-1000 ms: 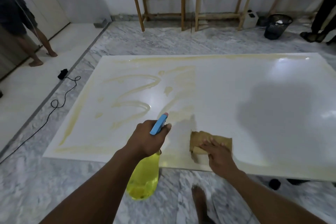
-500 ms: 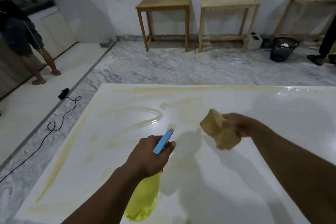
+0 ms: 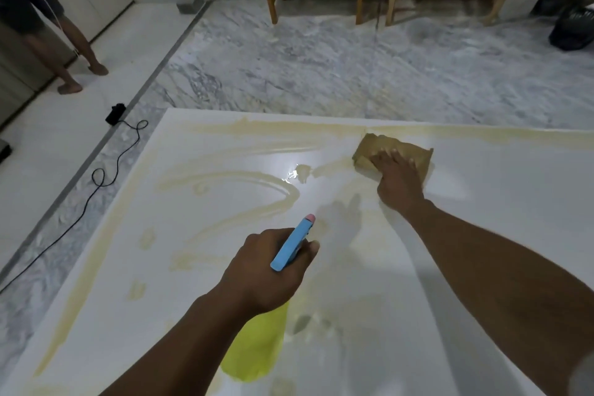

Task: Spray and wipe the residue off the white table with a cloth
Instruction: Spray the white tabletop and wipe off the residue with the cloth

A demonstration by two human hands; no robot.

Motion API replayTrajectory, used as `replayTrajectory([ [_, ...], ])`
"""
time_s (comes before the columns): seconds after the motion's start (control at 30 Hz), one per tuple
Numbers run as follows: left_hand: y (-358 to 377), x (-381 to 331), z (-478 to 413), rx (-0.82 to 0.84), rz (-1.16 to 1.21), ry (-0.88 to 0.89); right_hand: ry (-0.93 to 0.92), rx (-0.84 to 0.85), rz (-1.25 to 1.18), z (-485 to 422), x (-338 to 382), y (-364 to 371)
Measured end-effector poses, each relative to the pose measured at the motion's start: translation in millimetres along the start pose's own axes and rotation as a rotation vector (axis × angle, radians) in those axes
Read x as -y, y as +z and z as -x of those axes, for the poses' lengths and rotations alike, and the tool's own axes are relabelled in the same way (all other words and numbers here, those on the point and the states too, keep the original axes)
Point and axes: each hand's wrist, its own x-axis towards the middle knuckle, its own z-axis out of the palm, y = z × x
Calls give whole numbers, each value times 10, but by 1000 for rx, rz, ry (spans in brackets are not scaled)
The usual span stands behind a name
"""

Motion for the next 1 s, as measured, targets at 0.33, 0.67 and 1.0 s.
replayTrajectory([
  [0.33,-19,140,652,25,-44,11,-109,-11,-63,1877,187,444],
  [0.67,-98,513,2322,32,-25,58,-134,-36,-89,4387,712,1103],
  [1.0,-431,509,2161,35,9,79,393,561,-833,3343,837,-550],
])
